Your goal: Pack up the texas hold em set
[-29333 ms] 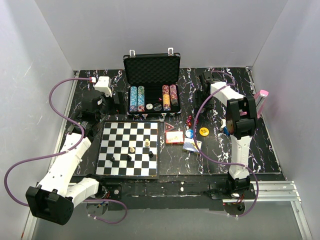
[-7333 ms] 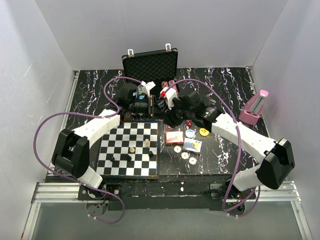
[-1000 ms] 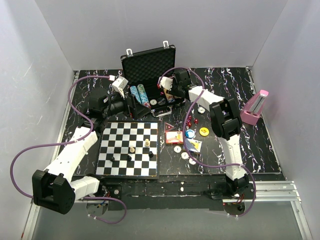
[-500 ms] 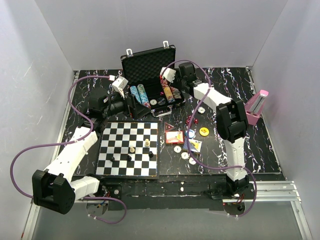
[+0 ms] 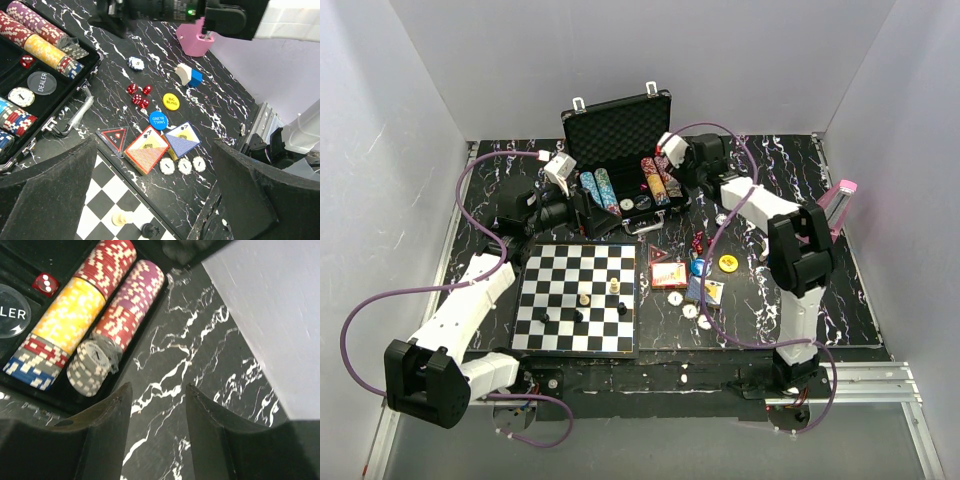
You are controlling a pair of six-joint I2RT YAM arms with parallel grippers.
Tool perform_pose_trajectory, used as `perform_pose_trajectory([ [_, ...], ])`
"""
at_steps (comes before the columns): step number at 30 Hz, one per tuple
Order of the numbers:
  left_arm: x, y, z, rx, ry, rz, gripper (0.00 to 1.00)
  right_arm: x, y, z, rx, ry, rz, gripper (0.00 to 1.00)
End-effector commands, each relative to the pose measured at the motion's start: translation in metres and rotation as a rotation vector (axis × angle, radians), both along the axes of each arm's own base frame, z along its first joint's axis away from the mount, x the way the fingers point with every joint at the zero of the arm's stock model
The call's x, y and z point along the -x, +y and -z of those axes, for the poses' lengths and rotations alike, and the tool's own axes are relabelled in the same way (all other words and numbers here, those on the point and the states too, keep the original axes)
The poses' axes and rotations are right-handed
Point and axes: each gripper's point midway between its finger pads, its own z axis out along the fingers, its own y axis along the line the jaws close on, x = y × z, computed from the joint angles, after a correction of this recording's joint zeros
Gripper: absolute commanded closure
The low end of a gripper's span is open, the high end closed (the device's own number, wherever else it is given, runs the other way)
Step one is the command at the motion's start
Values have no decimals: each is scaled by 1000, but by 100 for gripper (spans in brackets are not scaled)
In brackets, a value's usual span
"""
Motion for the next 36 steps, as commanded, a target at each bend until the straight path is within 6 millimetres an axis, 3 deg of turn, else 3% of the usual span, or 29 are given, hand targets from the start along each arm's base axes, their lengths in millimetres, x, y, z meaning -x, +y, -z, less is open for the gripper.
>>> perform_pose_trajectory([
  [1, 1, 1, -16, 13, -39, 1, 2, 3, -23, -88, -304, -147, 193, 44],
  [4, -1, 2, -15, 7, -34, -13, 2, 16, -46, -91, -425, -21, 355, 44],
  [8, -3, 4, -13, 0, -25, -28, 2, 47, -79, -60, -547, 243, 594, 49],
  [14, -3, 4, -11, 3, -13, -34, 2, 79, -102, -27, -635, 439, 781, 46],
  [22, -3, 4, -12, 3, -14, -34, 2, 95, -90, 17, -670, 687, 858, 38],
  [24, -2, 3, -12, 6, -14, -29, 2, 96, -90, 30, -650, 727, 893, 25],
  [25, -2, 3, -12, 6, -14, -29, 2, 97, -91, 36, -636, 743, 912, 24],
  [31, -1, 3, -15, 7, -20, -27, 2, 90, -106, 65, -542, 709, 1016, 23],
  [36, 0, 3, -16, 8, -22, -24, 2, 86, -108, 80, -487, 733, 1048, 30],
])
